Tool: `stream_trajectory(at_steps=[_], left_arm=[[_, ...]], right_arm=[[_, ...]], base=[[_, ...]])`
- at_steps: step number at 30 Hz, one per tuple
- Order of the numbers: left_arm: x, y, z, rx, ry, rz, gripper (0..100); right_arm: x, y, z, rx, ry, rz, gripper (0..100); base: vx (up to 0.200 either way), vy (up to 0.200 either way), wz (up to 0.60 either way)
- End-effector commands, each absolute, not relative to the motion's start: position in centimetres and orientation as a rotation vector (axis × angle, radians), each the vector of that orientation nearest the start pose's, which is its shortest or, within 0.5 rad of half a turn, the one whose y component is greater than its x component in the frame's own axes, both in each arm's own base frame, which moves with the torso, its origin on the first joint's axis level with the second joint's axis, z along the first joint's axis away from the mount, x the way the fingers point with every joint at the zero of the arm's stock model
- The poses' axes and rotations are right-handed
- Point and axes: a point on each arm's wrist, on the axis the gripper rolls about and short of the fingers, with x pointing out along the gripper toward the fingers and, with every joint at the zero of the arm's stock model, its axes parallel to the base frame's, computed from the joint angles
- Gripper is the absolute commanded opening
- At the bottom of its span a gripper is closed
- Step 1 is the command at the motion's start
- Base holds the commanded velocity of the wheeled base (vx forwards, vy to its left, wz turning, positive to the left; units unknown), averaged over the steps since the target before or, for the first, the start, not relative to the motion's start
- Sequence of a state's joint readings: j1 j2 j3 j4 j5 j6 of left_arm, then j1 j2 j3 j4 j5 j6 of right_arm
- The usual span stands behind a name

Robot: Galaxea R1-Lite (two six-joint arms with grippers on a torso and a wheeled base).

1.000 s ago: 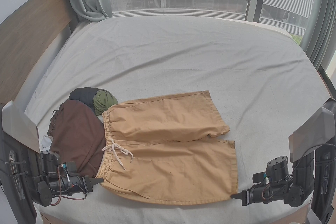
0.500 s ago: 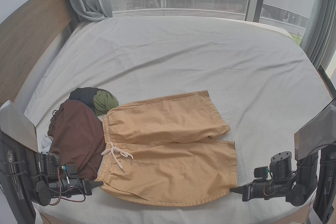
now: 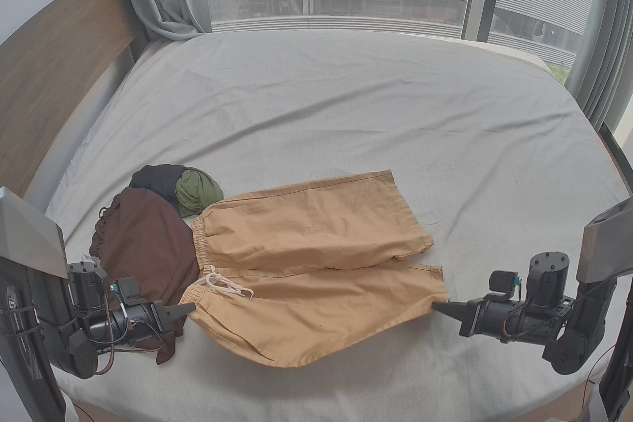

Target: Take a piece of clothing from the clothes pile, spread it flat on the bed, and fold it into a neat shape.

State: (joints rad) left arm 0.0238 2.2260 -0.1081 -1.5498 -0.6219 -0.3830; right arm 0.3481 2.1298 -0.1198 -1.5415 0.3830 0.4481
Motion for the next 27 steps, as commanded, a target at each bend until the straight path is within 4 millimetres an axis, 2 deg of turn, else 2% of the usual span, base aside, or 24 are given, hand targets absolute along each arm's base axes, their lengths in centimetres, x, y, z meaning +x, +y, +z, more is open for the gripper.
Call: stream_trajectory(at_steps=[1,4,15,22,27], left_arm=[[24.5,-1.3,1.3,-0.558,0.589,-0.5,0],[25.0,-1.4,1.9,-0.582,0.563,-0.488,0],[26.0,-1.7,2.3,-0.606,0.532,-0.448,0],[26.5,-1.7,2.5,-0.631,0.512,-0.431,0],[27.1,-1.7,2.6,-0.65,0.494,-0.392,0]], right_arm=[[24.1,9.0,3.6,0.441,0.517,0.605,0],[25.0,8.9,3.9,0.446,0.483,0.601,0],[27.3,9.2,5.0,0.473,0.436,0.596,0],[28.5,9.1,6.1,0.477,0.419,0.584,0],[29.8,9.4,7.7,0.478,0.405,0.583,0]], base=[[0.0,0.0,0.0],[0.0,0.0,0.0],[0.0,0.0,0.0],[0.0,0.0,0.0],[0.0,0.0,0.0]])
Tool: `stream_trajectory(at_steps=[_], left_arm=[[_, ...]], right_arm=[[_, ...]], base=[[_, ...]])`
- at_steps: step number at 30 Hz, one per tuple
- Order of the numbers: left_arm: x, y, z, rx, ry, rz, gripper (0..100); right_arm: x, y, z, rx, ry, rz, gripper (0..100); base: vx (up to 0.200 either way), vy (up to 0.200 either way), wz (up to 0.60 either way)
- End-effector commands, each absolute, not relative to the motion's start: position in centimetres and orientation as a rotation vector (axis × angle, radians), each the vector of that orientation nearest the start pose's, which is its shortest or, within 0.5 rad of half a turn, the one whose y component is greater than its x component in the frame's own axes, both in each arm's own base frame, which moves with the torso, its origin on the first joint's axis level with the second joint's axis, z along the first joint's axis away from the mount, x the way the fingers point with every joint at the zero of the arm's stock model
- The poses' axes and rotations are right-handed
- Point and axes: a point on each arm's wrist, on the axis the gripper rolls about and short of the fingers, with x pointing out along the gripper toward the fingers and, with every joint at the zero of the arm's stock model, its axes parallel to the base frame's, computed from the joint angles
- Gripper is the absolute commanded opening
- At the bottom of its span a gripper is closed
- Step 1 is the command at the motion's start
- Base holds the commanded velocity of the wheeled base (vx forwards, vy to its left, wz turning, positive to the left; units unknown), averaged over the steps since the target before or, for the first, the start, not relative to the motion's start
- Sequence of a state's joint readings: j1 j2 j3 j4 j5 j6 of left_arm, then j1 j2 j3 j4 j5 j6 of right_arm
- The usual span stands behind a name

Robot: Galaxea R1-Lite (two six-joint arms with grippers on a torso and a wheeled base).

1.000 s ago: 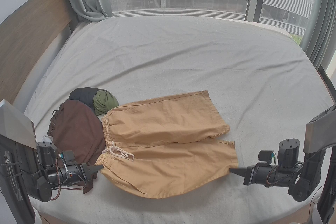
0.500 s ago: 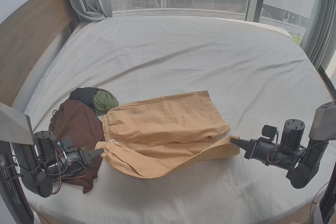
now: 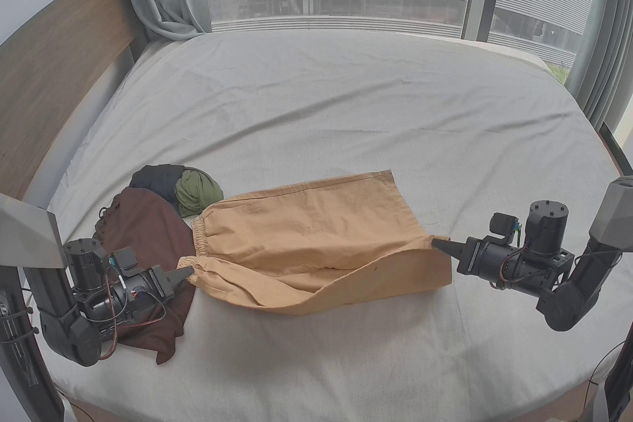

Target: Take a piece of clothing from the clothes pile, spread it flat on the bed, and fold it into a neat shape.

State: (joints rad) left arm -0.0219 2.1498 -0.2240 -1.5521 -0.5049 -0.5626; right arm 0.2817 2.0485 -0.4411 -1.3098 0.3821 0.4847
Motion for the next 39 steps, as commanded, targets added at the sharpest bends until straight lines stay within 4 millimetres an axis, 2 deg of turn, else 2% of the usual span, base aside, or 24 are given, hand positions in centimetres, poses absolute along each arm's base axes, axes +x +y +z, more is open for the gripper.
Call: stream_trajectory(at_steps=[1,8,21,29,39], left_arm=[[27.1,-1.8,2.6,-0.658,0.492,-0.394,0],[27.5,-1.9,2.9,-0.678,0.478,-0.394,0],[28.0,-1.8,3.2,-0.701,0.454,-0.375,0],[29.1,-1.7,3.8,-0.735,0.401,-0.322,0],[29.5,-1.8,4.0,-0.771,0.39,-0.312,0]], right_arm=[[29.9,9.4,7.8,0.478,0.405,0.581,0],[31.5,9.2,8.9,0.481,0.396,0.566,0],[32.5,9.3,9.8,0.481,0.378,0.565,0],[34.4,9.8,11.4,0.48,0.369,0.567,0],[36.8,10.0,13.5,0.481,0.35,0.559,0]], base=[[0.0,0.0,0.0],[0.0,0.0,0.0],[0.0,0.0,0.0],[0.0,0.0,0.0],[0.0,0.0,0.0]])
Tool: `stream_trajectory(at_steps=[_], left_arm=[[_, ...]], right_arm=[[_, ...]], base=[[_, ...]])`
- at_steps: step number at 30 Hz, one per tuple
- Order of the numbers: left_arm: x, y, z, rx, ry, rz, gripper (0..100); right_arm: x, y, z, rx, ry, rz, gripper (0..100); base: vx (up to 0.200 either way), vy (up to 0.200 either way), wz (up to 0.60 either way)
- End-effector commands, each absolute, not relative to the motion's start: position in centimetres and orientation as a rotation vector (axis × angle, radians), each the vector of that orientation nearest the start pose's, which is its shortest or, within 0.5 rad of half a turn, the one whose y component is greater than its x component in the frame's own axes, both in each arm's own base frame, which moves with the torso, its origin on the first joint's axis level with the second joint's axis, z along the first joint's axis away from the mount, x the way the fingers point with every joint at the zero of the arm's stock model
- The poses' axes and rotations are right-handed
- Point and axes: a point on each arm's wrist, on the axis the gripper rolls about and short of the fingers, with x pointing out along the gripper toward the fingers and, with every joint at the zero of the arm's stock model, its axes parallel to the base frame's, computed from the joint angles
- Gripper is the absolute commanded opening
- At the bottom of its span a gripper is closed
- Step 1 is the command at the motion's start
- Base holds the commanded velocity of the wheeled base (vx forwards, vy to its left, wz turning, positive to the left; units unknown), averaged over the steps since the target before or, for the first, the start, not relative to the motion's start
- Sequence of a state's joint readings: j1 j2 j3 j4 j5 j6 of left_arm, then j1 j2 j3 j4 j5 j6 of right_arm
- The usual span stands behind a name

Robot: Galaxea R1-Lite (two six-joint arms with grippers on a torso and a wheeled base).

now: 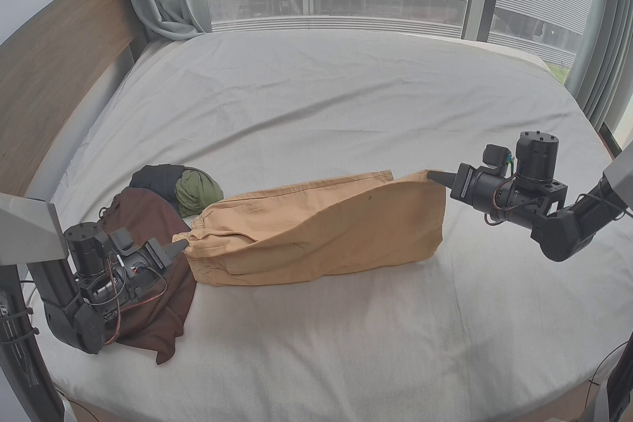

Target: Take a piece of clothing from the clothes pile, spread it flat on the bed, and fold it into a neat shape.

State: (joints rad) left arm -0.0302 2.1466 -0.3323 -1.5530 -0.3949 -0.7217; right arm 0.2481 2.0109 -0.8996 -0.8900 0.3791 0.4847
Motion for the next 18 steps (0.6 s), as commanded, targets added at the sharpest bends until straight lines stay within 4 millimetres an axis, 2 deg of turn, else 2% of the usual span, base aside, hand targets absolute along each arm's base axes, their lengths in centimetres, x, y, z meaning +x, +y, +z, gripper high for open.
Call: stream_trajectory(at_steps=[1,8,18], left_arm=[[29.6,-1.7,4.0,-0.776,0.385,-0.307,0],[30.2,-1.7,4.2,-0.792,0.354,-0.28,0],[30.8,-1.6,4.3,-0.818,0.339,-0.268,0]], right_arm=[[37.1,10.1,13.7,0.481,0.349,0.56,0],[38.3,10.6,14.4,0.479,0.359,0.562,0],[40.2,10.9,13.1,0.48,0.374,0.553,0]], base=[[0.0,0.0,0.0],[0.0,0.0,0.0],[0.0,0.0,0.0]])
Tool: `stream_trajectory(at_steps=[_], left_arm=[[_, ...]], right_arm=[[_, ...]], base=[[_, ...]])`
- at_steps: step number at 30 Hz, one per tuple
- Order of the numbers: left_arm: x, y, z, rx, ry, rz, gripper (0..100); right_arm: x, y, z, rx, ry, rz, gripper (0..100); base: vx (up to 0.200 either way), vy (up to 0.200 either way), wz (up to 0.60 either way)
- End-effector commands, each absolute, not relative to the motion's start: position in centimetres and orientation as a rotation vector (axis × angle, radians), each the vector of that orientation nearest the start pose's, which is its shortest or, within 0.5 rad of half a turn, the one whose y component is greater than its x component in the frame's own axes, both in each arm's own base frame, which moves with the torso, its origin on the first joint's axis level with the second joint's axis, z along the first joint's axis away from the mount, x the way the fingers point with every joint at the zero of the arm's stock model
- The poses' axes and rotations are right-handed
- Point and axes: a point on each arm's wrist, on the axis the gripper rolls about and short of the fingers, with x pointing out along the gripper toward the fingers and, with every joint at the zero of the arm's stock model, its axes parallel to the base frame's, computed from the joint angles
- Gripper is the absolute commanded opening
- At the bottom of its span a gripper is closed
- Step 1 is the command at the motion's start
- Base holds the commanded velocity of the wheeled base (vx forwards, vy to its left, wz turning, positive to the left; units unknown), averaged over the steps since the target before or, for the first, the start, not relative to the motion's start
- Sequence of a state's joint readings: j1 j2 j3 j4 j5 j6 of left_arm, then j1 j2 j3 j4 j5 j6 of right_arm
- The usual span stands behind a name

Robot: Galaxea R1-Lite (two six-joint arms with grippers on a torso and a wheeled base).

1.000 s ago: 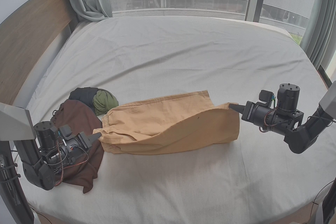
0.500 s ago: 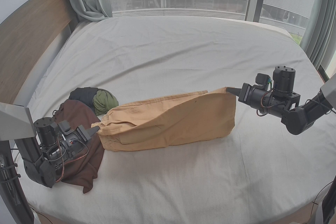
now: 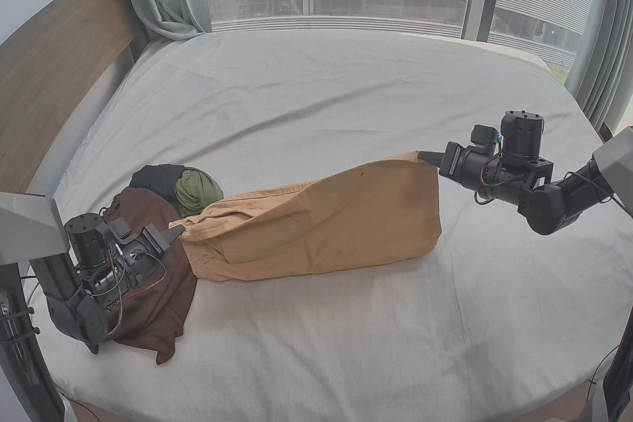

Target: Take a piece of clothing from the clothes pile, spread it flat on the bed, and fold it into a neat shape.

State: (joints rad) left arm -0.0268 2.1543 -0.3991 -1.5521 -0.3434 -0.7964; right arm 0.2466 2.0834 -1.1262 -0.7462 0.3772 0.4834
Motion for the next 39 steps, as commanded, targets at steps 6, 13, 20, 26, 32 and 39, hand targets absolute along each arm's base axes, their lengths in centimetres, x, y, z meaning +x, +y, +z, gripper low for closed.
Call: stream_trajectory(at_steps=[6,13,20,26,32,39], left_arm=[[31.5,-1.6,3.8,-0.824,0.341,-0.265,0],[33.3,-1.9,3.2,-0.836,0.309,-0.247,0],[33.9,-1.8,2.5,-0.838,0.309,-0.231,0],[34.8,-1.4,1.7,-0.84,0.305,-0.219,0],[34.9,-1.2,1.5,-0.84,0.307,-0.21,0],[35.4,-1.0,1.3,-0.84,0.296,-0.208,0]], right_arm=[[41.0,11.3,12.2,0.481,0.381,0.554,0],[42.7,11.9,11.8,0.478,0.35,0.543,0],[44.1,12.5,11.0,0.478,0.343,0.542,0],[44.9,12.7,9.9,0.477,0.345,0.537,0],[45.6,12.9,9.3,0.478,0.343,0.535,0],[46.1,12.8,9.0,0.478,0.336,0.534,0]], base=[[0.0,0.0,0.0],[0.0,0.0,0.0],[0.0,0.0,0.0],[0.0,0.0,0.0],[0.0,0.0,0.0],[0.0,0.0,0.0]])
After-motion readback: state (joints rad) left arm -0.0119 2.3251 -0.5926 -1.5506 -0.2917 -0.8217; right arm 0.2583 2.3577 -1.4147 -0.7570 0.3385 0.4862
